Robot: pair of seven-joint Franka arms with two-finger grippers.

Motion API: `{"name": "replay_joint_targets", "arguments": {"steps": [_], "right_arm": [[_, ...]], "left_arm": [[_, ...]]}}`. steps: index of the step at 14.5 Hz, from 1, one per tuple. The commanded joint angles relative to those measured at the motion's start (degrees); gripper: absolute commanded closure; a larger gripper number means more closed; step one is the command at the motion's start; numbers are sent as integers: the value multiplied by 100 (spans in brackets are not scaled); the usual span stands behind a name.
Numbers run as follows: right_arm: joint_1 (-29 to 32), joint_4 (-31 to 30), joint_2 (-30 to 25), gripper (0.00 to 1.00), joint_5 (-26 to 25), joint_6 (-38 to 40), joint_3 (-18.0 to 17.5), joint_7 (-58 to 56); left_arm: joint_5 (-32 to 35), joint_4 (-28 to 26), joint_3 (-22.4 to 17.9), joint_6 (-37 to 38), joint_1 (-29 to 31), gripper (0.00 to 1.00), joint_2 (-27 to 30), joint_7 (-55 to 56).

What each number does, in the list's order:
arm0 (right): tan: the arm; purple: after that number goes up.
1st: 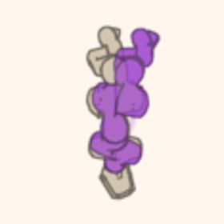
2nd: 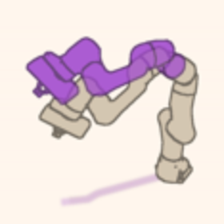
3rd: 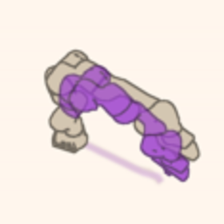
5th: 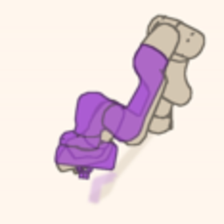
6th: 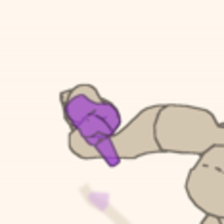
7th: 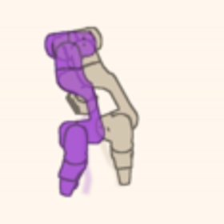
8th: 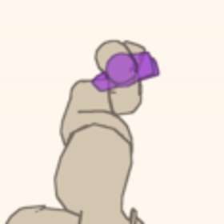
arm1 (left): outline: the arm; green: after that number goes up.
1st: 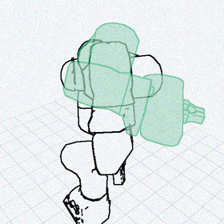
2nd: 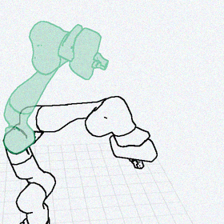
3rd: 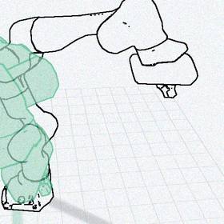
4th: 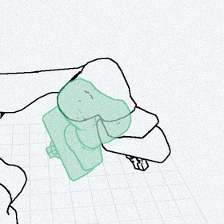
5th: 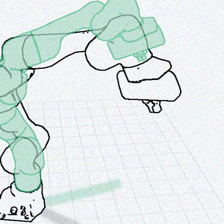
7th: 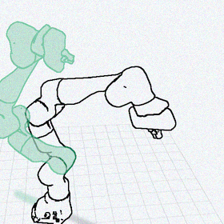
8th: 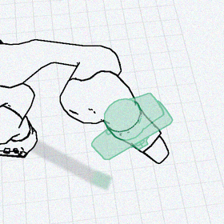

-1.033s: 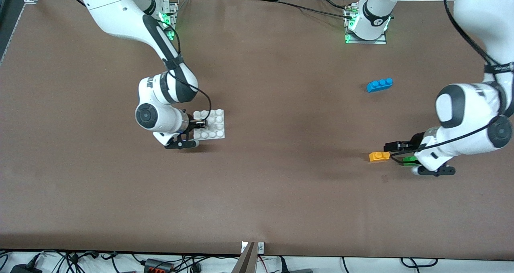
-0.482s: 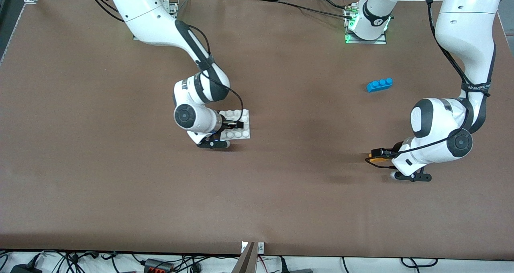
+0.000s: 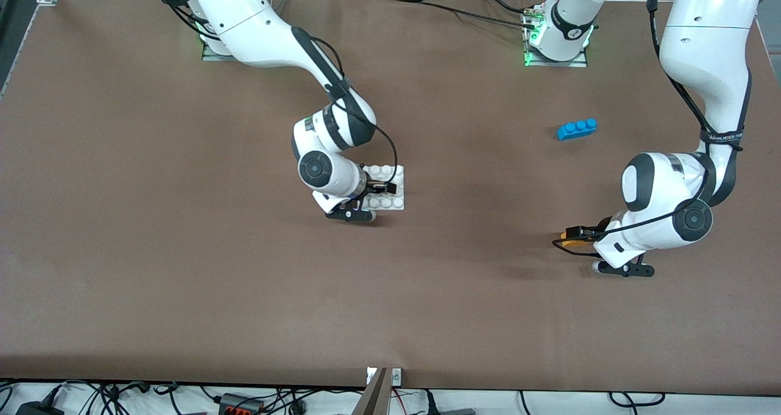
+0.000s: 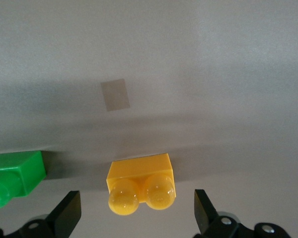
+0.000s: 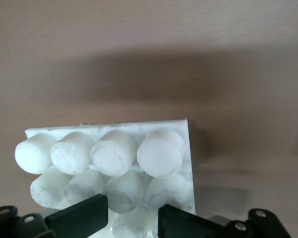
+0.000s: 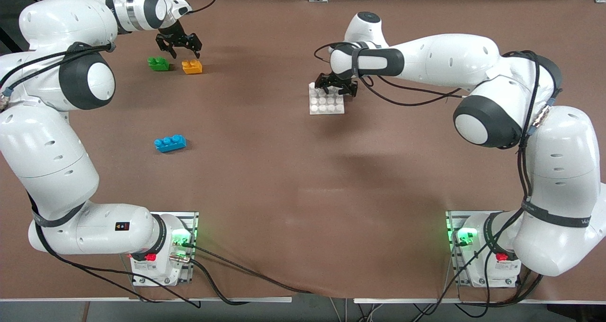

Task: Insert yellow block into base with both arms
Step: 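Slide the base plate with the right gripper while the left gripper grasps the yellow brick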

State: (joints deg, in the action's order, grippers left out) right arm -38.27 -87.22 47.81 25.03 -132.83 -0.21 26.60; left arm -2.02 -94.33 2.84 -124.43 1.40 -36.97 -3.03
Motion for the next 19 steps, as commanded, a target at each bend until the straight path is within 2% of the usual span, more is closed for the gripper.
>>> {"name": "replay_joint_targets", "arguments": {"steps": [1, 5, 16, 17, 19], "right_arm": [[-198, 276, 325, 47, 151, -277, -6, 91], [-436, 337, 369, 47, 151, -673, -6, 197], [-427, 688, 229, 45, 151, -753, -199, 179], [-418, 819, 176, 45, 151, -727, -199, 179], [-392, 829, -33, 44, 151, -691, -199, 153]], "left_arm": [[114, -278, 6, -361, 27, 0, 32, -83], [114, -490, 6, -644, 18, 0, 40, -92], [114, -534, 15, -653, 18, 0, 14, -75], [106, -543, 15, -653, 27, 1, 14, -57], [97, -534, 15, -636, 27, 12, 14, -48]]}}
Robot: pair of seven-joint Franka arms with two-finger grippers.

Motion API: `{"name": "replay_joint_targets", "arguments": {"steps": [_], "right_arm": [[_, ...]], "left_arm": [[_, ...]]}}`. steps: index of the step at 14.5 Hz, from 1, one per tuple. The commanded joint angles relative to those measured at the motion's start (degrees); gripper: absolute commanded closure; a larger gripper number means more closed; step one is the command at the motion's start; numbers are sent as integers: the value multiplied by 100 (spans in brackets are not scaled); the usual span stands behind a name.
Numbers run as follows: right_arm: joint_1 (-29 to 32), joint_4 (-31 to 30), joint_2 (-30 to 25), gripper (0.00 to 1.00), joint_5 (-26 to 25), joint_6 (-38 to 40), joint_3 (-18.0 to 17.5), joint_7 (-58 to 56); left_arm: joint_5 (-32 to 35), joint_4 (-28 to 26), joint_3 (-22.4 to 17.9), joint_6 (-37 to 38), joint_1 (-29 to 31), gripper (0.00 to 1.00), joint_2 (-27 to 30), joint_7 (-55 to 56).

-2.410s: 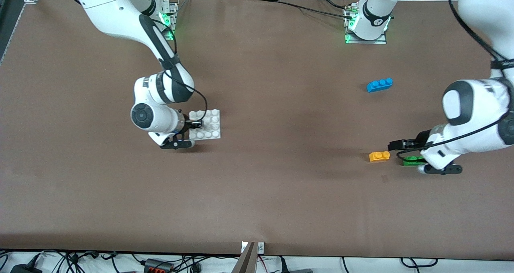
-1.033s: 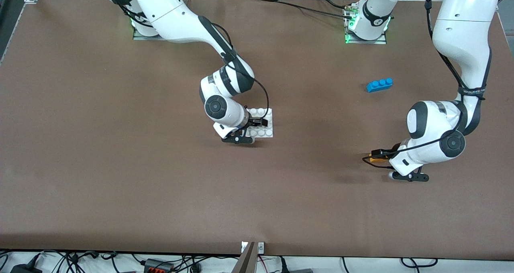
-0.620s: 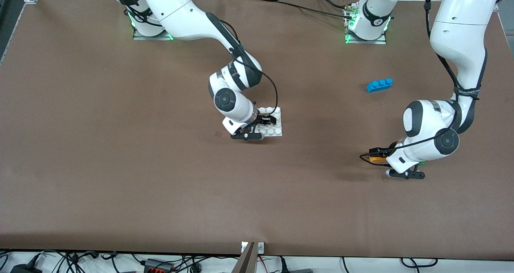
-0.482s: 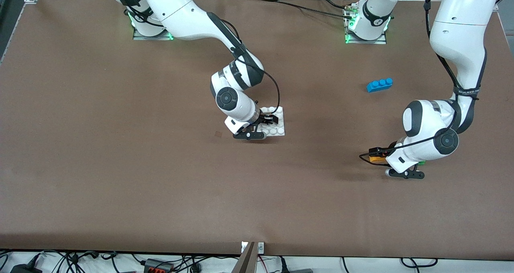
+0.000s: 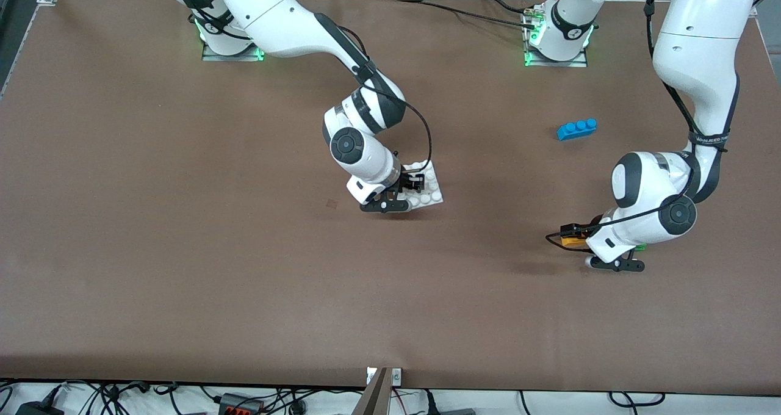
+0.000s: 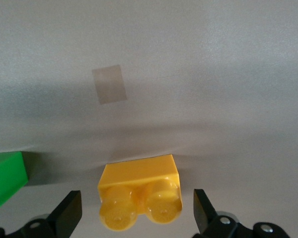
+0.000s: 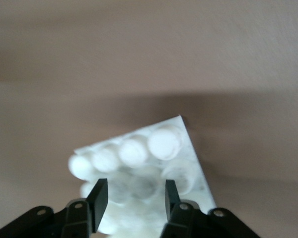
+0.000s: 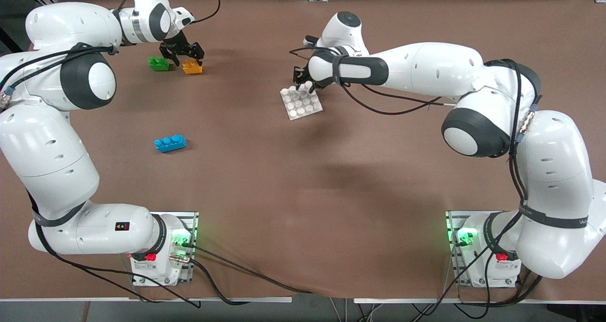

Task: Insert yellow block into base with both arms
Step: 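Release the base plate and retract the right gripper to rest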

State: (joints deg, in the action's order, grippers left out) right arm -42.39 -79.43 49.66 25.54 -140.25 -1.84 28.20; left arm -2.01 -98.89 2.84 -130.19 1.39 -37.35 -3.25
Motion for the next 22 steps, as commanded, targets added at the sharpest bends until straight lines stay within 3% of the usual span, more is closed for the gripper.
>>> {"name": "replay_joint_targets", "arguments": {"steps": [1, 4, 6, 7, 11, 13, 18, 22], "right_arm": [[38, 51, -315, 41, 92, 146, -27, 10], [317, 24, -772, 33, 4, 934, 44, -34], [643, 24, -1044, 16, -310, 1663, 166, -60], [740, 24, -1168, 2, -669, 1963, 219, -60], [960, 24, -1669, 0, -2181, 3158, 447, -182], [1267, 50, -1836, 0, -2640, 4202, 457, -830], [2505, -28, -2600, 0, -2721, 5049, 483, -2860], [2990, -37, -3364, 0, -2545, 5718, 492, -3198]], "left_arm": [[87, -78, 15, -59, 28, 17, 61, -35], [60, -78, 15, -59, 37, 22, 61, -35], [52, -87, 15, -59, 37, 22, 52, -35], [52, -87, 15, -59, 37, 21, 52, -27], [43, -95, 23, -6, 46, 22, 52, -18], [34, -95, 41, -6, 125, 24, 52, -18], [34, -95, 41, -6, 116, 39, 26, -18], [34, -87, 50, 46, 99, 46, 61, 0]]}}
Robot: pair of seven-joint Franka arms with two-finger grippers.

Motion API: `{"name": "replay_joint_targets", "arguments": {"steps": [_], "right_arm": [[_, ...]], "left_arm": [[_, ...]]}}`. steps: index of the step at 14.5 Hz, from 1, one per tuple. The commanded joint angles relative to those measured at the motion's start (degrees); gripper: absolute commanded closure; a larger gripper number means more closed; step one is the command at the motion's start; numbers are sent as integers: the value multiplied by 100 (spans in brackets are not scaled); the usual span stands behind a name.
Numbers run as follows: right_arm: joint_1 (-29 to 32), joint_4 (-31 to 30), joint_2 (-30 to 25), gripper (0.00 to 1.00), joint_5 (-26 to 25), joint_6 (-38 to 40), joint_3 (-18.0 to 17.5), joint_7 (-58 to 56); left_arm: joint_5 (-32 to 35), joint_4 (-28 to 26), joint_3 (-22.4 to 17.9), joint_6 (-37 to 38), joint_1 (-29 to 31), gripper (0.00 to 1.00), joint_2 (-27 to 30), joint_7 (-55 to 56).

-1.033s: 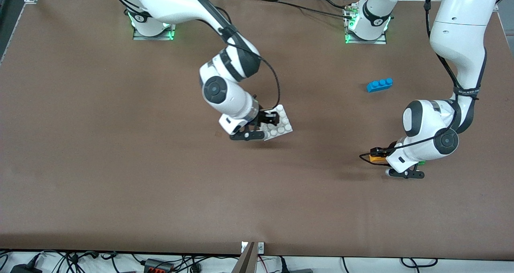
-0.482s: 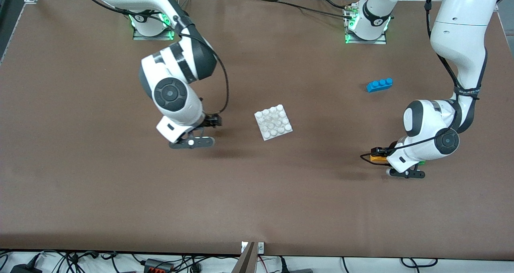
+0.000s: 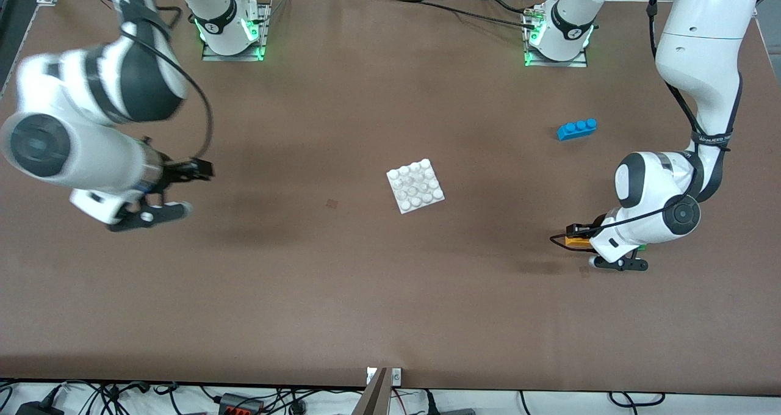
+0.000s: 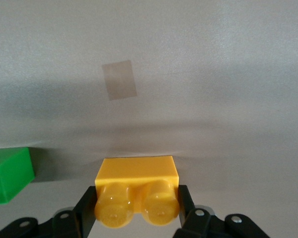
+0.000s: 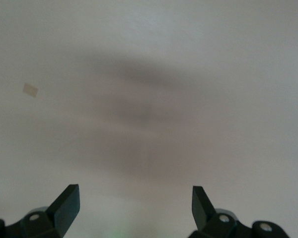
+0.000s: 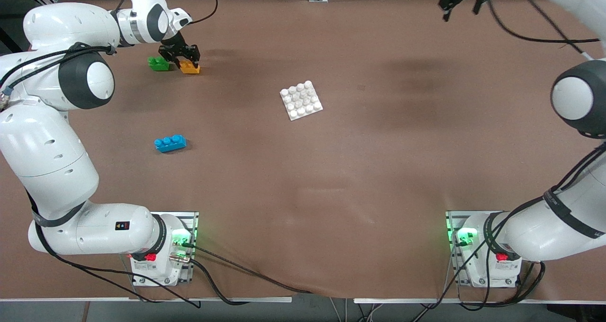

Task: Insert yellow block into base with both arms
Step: 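Release the base plate and retract the right gripper to rest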

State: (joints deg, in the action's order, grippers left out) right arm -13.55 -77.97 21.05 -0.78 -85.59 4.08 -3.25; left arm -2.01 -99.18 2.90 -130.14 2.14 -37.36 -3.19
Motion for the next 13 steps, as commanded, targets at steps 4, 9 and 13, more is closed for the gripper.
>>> {"name": "replay_joint_targets", "arguments": {"steps": [4, 9, 13], "right_arm": [[711, -1163, -1505, 0, 96, 125, -180, -211], [1591, -2416, -2404, 0, 44, -827, -504, -220], [1900, -2284, -2695, 0, 43, -968, -540, -194]], "left_arm": [[-149, 319, 219, 1031, -12, 51, 300, 46], [-432, 1295, 895, 2334, -56, 52, 344, 1423], [-440, 1305, 1686, 2274, -108, 53, 248, 3197]]}}
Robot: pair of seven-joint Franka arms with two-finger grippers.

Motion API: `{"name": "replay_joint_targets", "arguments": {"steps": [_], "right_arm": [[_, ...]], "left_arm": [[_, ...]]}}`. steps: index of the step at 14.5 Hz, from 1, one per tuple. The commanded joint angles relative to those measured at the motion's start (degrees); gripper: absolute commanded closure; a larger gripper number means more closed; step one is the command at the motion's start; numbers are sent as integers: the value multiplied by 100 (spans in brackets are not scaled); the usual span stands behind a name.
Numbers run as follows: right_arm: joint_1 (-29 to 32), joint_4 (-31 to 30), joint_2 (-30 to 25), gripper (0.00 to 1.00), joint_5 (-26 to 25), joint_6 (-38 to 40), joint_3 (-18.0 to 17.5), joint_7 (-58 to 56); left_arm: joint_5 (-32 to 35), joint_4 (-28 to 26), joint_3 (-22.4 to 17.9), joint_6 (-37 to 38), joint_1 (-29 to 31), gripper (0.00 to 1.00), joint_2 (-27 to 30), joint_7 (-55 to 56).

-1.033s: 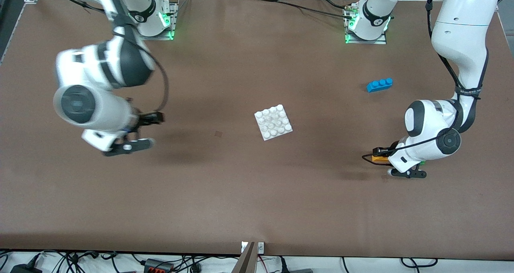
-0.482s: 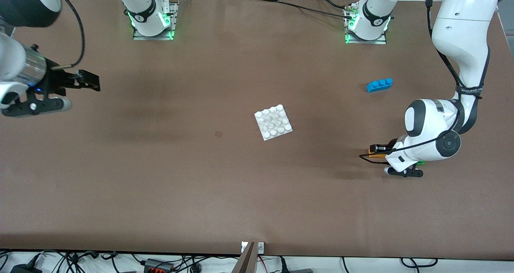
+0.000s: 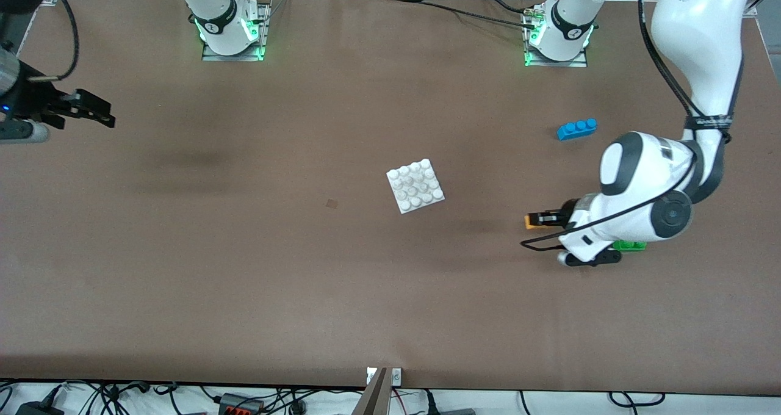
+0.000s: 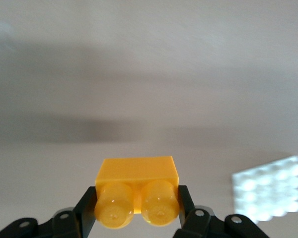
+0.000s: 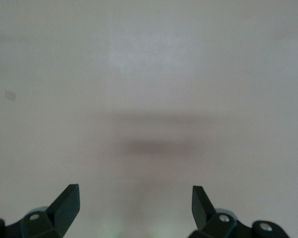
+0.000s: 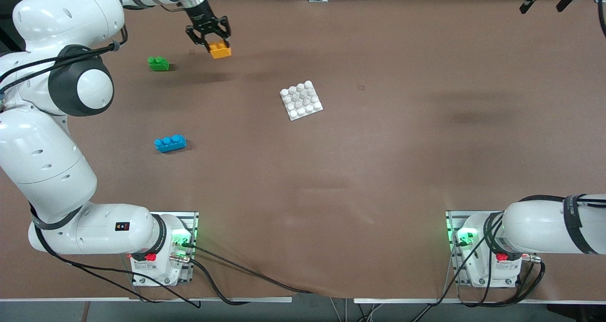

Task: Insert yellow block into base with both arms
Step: 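Carry the yellow brick with the left gripper over the base plate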

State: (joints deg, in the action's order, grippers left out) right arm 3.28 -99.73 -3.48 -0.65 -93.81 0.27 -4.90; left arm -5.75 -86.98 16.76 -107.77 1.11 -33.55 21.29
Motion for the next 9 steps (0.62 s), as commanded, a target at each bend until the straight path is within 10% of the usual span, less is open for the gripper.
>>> {"name": "replay_joint_targets", "arguments": {"steps": [1, 9], "right_arm": [[165, 40, -206, 0, -14, -60, -158, -29], [138, 428, -100, 0, 65, 775, -123, 33]], "left_arm": [[-75, 93, 397, -42, -145, 53, -256, 1207], [-444, 93, 398, -929, -1253, 53, -616, 3248]]}}
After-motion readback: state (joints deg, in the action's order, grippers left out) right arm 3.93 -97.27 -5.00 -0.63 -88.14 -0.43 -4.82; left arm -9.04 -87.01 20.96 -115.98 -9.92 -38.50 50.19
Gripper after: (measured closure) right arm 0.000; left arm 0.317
